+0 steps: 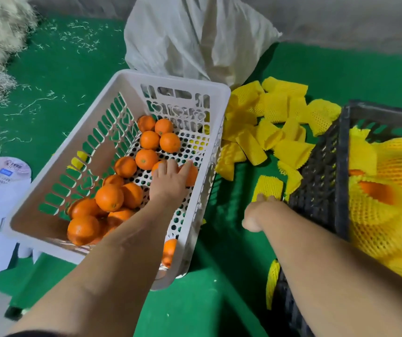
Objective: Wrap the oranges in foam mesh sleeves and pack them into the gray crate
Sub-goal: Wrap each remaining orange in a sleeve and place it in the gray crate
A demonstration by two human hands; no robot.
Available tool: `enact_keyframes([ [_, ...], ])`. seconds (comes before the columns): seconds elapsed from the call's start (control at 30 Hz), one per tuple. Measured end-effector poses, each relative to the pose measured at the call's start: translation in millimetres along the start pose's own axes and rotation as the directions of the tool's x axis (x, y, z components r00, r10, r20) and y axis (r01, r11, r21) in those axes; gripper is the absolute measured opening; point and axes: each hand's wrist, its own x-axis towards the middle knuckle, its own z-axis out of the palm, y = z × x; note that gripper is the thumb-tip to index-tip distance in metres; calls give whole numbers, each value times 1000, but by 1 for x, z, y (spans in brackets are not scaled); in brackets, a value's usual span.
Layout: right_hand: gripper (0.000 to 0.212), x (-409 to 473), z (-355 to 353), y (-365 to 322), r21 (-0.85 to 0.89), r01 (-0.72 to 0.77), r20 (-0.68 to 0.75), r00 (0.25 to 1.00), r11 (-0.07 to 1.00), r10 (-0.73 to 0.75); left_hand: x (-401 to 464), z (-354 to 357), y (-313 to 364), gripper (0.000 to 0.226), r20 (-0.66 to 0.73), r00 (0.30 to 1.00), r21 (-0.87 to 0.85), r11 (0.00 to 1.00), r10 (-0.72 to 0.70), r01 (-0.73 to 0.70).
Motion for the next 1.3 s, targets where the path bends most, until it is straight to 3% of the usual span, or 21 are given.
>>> enact_keyframes([
  [0.13, 62, 13, 6, 5, 73, -90, 10, 996, 993, 90, 2, 9, 1, 50, -62, 998, -60, 998, -6, 2],
  [0.23, 63, 13, 4, 6, 173, -91, 38, 996, 981, 86, -4, 1, -1, 43, -94, 995, -118, 993, -13, 1],
  [0.37, 55, -3, -8, 5, 371, -66, -132, 984, 926, 123, -20, -37, -3, 55, -167, 977, -459, 887, -133, 43],
  [0.43, 44, -18, -22, 5, 481, -20, -266, 949, 876, 167, -34, -60, -5, 61, -145, 955, -743, 666, -260, 68],
  [0.47, 33, -27, -29, 2, 533, 35, -352, 918, 845, 183, -47, -70, -5, 64, -112, 942, -876, 479, -316, 56],
  [0.53, 19, -49, -44, -3, 650, 226, -538, 811, 726, 229, -82, -87, 3, 67, -48, 915, -995, 102, -401, -8],
  [0.57, 22, -62, -51, -5, 683, 348, -627, 730, 642, 272, -102, -95, 9, 68, -40, 904, -998, -17, -426, -53],
  [0.67, 17, -101, -60, -1, 610, 674, -788, 460, 416, 410, -145, -107, 27, 54, -90, 915, -971, -171, -394, -169],
  [0.7, 10, -113, -55, 3, 580, 749, -790, 419, 321, 448, -154, -108, 33, 47, -107, 927, -960, -207, -359, -190],
  [0.73, 3, -124, -47, 7, 551, 808, -781, 412, 208, 470, -161, -108, 40, 42, -102, 942, -949, -254, -319, -189],
  [0.8, 18, -143, -25, 10, 516, 856, -736, 456, -20, 501, -170, -109, 53, 36, -69, 967, -949, -284, -244, -139],
  [0.9, 25, -152, 16, 2, 543, 756, -589, 653, -367, 476, -177, -105, 65, 43, -63, 994, -955, -282, -93, -86],
  [0.97, 20, -154, 37, -7, 579, 650, -521, 759, -492, 389, -182, -104, 67, 43, -73, 995, -975, -215, 65, -57],
  [1.0, 18, -155, 43, -9, 610, 634, -502, 774, -475, 387, -184, -105, 67, 41, -74, 986, -984, -171, 147, -48],
  [1.07, 13, -159, 46, -7, 649, 683, -505, 716, -335, 482, -187, -106, 69, 46, -64, 970, -987, -157, 237, -27],
  [1.13, 10, -161, 41, -3, 627, 743, -527, 626, -235, 574, -188, -106, 69, 63, -43, 970, -982, -189, 240, 3],
  [1.2, 10, -158, 37, -1, 604, 768, -508, 576, -212, 641, -187, -107, 69, 75, -38, 978, -977, -214, 204, 7],
  [1.3, 9, -152, 35, -2, 600, 794, -530, 488, -99, 693, -183, -106, 67, 74, -20, 979, -952, -302, 203, 43],
])
